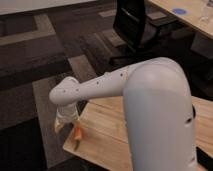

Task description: Drag the pepper across the table

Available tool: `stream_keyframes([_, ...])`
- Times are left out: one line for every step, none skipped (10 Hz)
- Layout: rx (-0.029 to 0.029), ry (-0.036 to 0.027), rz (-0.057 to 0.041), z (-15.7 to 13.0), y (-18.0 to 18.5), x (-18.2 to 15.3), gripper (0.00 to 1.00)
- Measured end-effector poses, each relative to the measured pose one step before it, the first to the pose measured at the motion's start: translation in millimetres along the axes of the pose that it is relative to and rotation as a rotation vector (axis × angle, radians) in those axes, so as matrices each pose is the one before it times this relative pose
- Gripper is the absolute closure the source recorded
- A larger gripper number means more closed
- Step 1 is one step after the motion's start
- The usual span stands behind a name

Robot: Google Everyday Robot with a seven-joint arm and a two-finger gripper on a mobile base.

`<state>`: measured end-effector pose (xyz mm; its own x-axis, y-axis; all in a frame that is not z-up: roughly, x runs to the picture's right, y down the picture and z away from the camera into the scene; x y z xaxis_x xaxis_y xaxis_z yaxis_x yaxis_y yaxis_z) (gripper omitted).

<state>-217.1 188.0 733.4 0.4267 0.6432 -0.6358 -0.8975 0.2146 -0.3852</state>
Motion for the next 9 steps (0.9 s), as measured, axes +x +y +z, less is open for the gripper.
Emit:
stream_keyframes([0.00945,0.01537,-0.06266,-3.00,18.30,-7.33,0.35])
stream_keyframes([0.00861,0.00507,-0.02987,-3.73,6.76,-5.72,0.35])
stream_keyframes([0.00807,0.00324,-0.02605,-5.27,6.84,-5.72,0.35])
stream_keyframes([0.01374,0.00357,-0.01350,-10.31,2.40,-5.92,0.35])
stream_keyframes([0.00221,0.00128,0.00307,-2.38,-0.74,-0.67,0.35])
stream_keyframes([0.00488,-0.00280,0.02080,-8.71,-5.15,-0.71,0.35])
stream_keyframes([0.00412,-0.00496,0.01826,-5.11,-4.55,0.96,0.35])
stream_keyframes([0.00194,-0.00281,0.01174,-2.49,-2.48,1.30,0.35])
stream_keyframes([0.00840,0.00114,0.03512,-1.71,-8.92,5.80,0.35])
